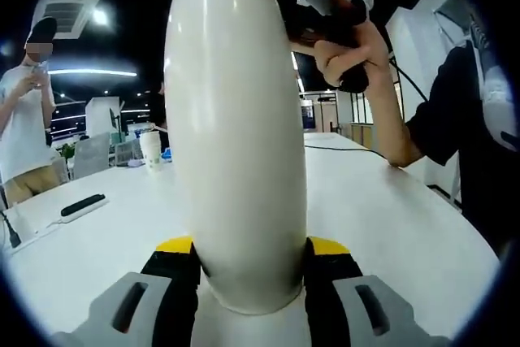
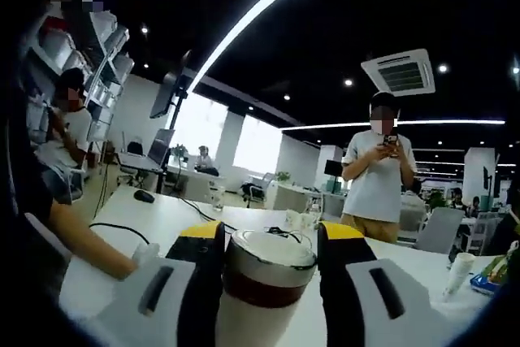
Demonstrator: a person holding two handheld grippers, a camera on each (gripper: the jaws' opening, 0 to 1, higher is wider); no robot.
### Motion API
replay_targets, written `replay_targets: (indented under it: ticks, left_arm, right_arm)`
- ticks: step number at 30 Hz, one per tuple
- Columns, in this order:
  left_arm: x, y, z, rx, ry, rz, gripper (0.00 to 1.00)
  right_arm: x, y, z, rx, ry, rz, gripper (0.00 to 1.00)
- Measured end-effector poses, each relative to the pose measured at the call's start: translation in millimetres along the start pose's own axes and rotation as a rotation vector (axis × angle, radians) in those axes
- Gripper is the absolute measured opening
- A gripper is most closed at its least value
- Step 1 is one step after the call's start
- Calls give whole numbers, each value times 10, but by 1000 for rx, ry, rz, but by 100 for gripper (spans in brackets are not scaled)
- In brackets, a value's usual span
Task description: Grasp the water cup twist off the cup lid place the cup lid on the table
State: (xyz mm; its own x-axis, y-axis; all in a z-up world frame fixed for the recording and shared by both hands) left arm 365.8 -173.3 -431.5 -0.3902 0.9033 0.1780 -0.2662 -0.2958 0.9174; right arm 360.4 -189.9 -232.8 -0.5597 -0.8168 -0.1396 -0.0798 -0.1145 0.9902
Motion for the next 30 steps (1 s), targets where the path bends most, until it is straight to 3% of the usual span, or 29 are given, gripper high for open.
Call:
replay_targets:
  ticks: [11,19,23,25,28,30]
  left_arm:
    - [5,4,-6,0,-3,-2,52]
    - [2,9,-13,-4,-5,-3,52]
    - [1,8,-12,-3,-5,-2,52]
    - [0,12,-18,-8,-5,-3,52]
    - [3,14,-23,-6,-4,-2,52]
    - [1,18,-25,-7,-3,-2,52]
  right_arm:
    - [11,-10,-14,-18,239,-27,48]
    - [47,-6,-53,-57,337,-65,48]
    - [18,-25,-44,-117,295,-28,49]
    - [-3,-27,-18,-140,258,4,54]
    - [-35,33,9,-226,155,-46,63]
    - [-35,42,-6,-209,55,-82,62]
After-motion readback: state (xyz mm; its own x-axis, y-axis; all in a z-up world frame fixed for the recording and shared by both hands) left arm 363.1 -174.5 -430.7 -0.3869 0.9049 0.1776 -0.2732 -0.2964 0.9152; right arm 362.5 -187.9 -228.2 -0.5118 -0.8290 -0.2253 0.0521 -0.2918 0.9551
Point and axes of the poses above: the point that each gripper's makers call its tool centre point, and the gripper's own axes: x roughly backward along the fingers, z roughly to its left, y roughly out of its top, the point moved 3 cm from there along x, roughly backward along the fingers, and after that the axes turned 15 degrees about -x, right-handed, at the moved point
